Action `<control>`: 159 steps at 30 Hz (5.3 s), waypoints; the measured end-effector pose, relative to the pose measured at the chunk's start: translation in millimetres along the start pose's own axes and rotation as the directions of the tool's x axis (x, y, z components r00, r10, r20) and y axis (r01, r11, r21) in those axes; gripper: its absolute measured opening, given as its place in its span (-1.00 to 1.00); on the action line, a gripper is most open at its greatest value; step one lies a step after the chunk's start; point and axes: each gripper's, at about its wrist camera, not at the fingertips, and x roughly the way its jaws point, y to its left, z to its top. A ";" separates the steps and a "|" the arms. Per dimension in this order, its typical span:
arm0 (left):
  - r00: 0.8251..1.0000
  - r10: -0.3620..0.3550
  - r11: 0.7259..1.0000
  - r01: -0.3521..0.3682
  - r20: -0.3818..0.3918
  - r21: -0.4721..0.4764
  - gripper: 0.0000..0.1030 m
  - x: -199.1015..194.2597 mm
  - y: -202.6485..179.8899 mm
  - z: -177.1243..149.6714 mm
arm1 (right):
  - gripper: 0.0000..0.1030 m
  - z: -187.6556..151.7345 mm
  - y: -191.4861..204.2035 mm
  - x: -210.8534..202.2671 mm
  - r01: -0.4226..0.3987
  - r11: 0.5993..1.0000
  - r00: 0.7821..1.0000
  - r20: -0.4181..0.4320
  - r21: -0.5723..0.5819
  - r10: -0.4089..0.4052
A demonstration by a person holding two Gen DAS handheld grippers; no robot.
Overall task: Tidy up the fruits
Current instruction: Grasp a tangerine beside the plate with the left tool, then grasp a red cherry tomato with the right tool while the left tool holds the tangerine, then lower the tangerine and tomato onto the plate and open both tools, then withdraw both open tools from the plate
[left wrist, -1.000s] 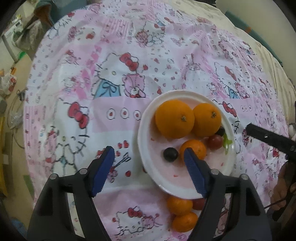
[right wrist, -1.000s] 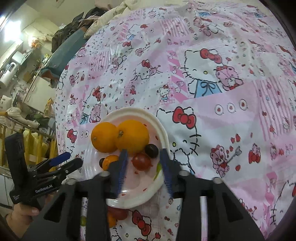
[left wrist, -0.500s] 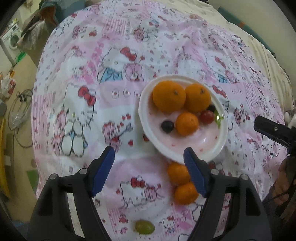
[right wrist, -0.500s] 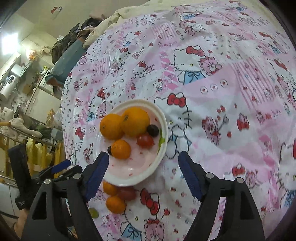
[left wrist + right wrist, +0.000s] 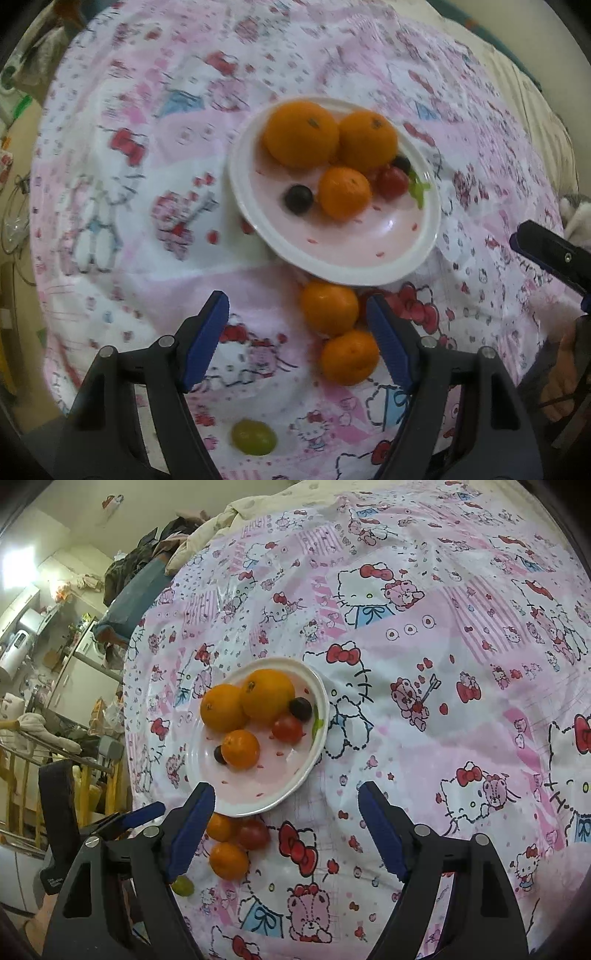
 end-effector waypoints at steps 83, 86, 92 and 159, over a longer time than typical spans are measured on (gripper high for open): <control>0.991 0.042 0.994 -0.029 0.127 -0.105 -0.36 -61.4 47.3 4.2 | -0.31 -16.5 -5.9 28.0 -0.111 0.993 0.976 -0.182 0.037 0.116; 0.990 0.029 0.995 -0.015 0.140 -0.101 -0.36 -61.1 45.3 12.6 | -0.31 2.4 -17.0 11.8 -0.149 0.986 0.981 -0.115 0.077 0.158; 0.987 -0.016 0.995 0.032 0.158 -0.099 -0.36 -48.0 40.9 36.7 | -0.31 35.4 -14.7 8.8 -0.163 0.986 0.984 -0.064 0.045 0.166; 0.978 0.013 1.000 -0.013 0.209 -0.002 0.45 -35.9 21.4 55.3 | 0.38 49.1 7.3 44.6 -0.099 0.995 0.989 -0.111 -0.021 0.096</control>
